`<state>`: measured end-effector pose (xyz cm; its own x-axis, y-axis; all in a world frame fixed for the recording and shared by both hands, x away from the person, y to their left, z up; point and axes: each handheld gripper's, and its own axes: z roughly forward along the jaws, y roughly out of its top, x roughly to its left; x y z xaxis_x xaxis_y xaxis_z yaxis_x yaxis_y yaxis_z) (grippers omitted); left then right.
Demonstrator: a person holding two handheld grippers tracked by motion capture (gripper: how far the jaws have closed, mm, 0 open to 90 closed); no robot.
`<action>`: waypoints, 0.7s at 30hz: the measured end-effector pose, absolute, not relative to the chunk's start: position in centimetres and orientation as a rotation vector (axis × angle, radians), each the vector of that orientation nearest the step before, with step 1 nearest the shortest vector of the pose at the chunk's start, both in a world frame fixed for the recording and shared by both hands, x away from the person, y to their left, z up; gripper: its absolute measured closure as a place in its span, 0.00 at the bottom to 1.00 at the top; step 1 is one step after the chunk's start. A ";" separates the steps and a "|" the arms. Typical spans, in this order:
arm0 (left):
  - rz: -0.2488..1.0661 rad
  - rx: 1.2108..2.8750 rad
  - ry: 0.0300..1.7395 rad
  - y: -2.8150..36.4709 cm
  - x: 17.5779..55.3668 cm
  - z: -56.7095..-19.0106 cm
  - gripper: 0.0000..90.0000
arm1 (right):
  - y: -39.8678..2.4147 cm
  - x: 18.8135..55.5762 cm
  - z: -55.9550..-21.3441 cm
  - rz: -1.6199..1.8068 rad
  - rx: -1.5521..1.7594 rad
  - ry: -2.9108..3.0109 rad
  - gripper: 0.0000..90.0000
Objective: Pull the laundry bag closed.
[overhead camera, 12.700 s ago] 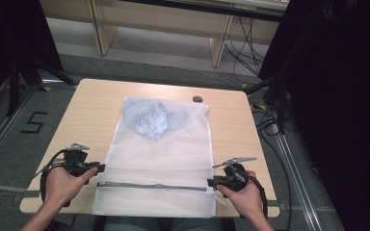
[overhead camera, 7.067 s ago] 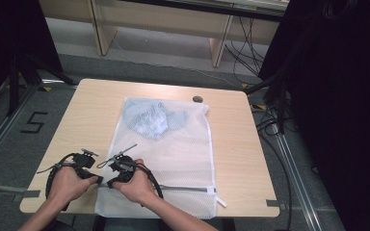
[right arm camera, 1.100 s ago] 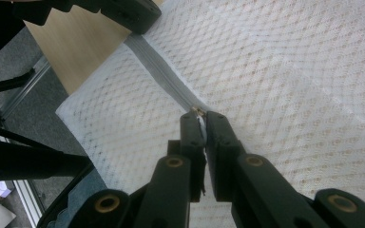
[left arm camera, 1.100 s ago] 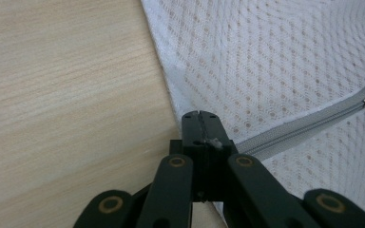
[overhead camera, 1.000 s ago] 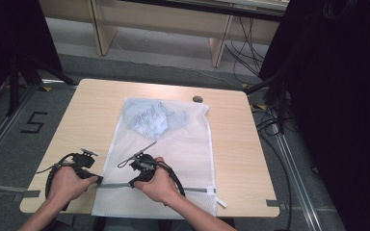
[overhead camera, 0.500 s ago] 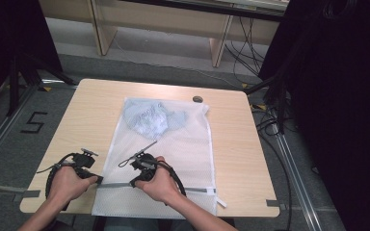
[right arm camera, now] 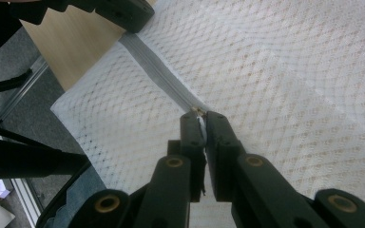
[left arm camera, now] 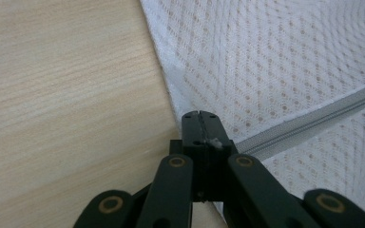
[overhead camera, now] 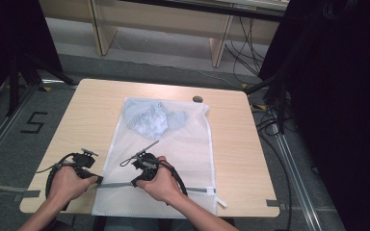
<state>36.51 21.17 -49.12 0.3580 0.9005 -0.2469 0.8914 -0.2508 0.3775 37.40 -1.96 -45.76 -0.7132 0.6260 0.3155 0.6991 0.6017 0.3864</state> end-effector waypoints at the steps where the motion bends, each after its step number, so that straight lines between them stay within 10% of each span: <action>1: 0.027 2.171 1.557 21.2 36.5 -49.1 1.00 | -2.0 37.4 -45.8 -0.745 -1.115 -2.675 0.97; 21: 0.025 2.174 1.554 21.2 36.5 -49.1 1.00 | -2.5 37.5 -45.8 -0.742 -1.130 -2.682 0.97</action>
<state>36.52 21.21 -49.13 0.3601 0.8992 -0.2486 0.8909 -0.2523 0.3777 37.47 -2.49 -45.84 -0.7087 0.6350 0.3075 0.7028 0.5968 0.3872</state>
